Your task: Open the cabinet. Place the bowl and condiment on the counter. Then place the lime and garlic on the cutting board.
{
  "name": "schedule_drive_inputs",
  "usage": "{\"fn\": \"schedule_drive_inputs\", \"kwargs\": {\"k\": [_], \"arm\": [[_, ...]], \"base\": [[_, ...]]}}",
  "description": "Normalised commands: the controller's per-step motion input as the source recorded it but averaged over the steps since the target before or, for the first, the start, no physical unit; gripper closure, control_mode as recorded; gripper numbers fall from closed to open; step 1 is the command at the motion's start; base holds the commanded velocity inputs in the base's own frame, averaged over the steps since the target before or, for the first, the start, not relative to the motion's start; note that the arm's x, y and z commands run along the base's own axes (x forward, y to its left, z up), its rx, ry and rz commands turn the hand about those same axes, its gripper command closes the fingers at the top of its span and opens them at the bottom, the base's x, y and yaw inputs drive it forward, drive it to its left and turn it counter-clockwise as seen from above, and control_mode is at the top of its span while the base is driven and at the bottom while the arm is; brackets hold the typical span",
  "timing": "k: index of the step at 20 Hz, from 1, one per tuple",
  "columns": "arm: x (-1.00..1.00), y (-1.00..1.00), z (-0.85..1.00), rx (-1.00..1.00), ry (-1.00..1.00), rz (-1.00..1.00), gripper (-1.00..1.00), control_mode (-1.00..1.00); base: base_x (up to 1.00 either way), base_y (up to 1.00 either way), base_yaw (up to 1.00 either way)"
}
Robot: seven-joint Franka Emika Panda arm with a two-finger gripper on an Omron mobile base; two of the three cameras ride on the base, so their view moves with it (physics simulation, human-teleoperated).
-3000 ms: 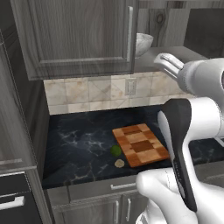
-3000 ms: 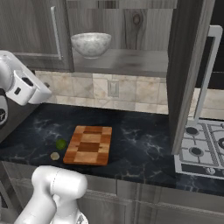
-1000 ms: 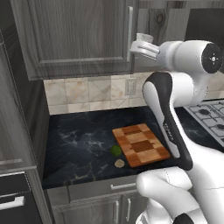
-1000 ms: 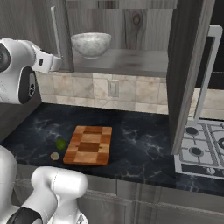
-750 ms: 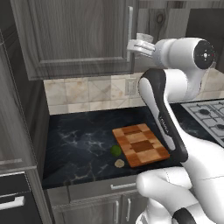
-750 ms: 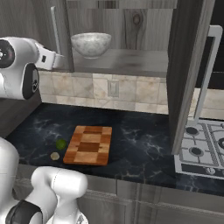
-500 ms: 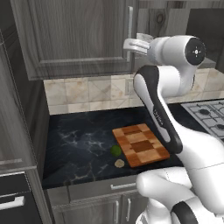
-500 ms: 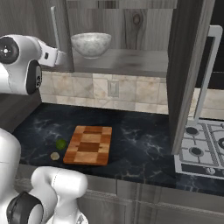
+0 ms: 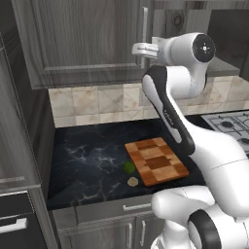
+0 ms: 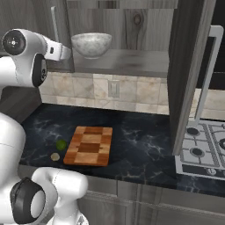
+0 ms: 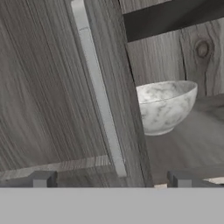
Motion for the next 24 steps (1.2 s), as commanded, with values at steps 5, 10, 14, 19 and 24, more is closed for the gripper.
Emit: {"fn": "schedule_drive_inputs", "kwargs": {"k": [5, 10, 14, 19, 24], "arm": [[0.28, 0.00, 0.00, -0.08, 0.04, 0.00, -1.00, -1.00], [0.22, 0.00, -0.01, -0.05, 0.00, 0.00, -1.00, -1.00], [0.02, 0.00, -0.15, -0.05, -0.02, -0.01, -1.00, -1.00], [0.00, -0.03, -0.24, -0.03, -0.09, 0.00, -1.00, -1.00], [0.08, 0.00, -0.13, 0.00, -0.12, 0.00, -1.00, -1.00]], "base": [[0.00, 0.00, 0.00], [0.00, 0.00, 0.00], [0.00, 0.00, 0.00], [0.00, 0.00, 0.00], [0.00, 0.00, 0.00]]}}
